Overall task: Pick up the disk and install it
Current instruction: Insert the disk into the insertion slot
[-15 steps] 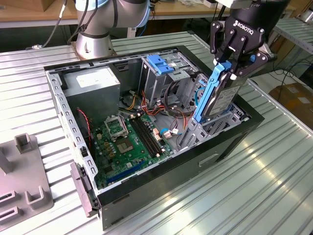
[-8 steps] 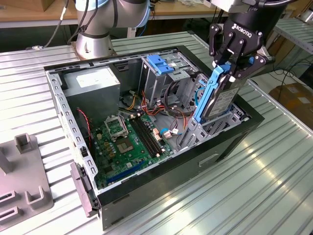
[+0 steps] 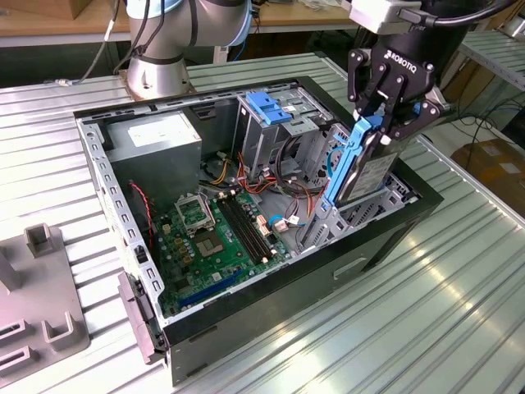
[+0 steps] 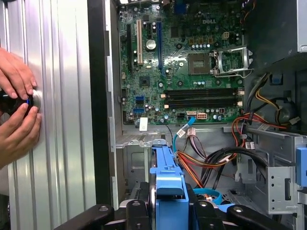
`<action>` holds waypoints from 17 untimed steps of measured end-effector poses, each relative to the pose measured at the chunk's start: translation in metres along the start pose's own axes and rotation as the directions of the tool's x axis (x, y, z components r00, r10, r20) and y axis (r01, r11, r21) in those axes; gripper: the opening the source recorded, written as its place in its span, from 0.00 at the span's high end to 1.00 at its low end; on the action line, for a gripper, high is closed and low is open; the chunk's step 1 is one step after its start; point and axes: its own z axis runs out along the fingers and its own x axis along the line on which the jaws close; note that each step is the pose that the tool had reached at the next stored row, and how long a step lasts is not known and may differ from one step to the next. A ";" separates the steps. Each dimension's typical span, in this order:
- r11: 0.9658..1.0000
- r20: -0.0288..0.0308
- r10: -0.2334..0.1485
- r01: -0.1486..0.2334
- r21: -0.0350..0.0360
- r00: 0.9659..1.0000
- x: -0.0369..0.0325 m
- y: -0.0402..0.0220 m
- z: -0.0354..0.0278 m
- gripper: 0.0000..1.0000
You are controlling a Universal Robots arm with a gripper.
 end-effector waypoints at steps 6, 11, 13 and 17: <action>1.000 0.000 0.000 0.000 0.000 1.000 -0.0003 0.0001 0.0049 0.63; 1.000 0.000 0.000 0.000 0.000 1.000 -0.0003 0.0001 0.0050 0.63; 1.000 0.000 0.000 0.000 0.000 1.000 -0.0003 0.0001 0.0051 0.63; 1.000 0.000 0.000 0.000 0.000 1.000 -0.0003 0.0001 0.0051 0.62</action>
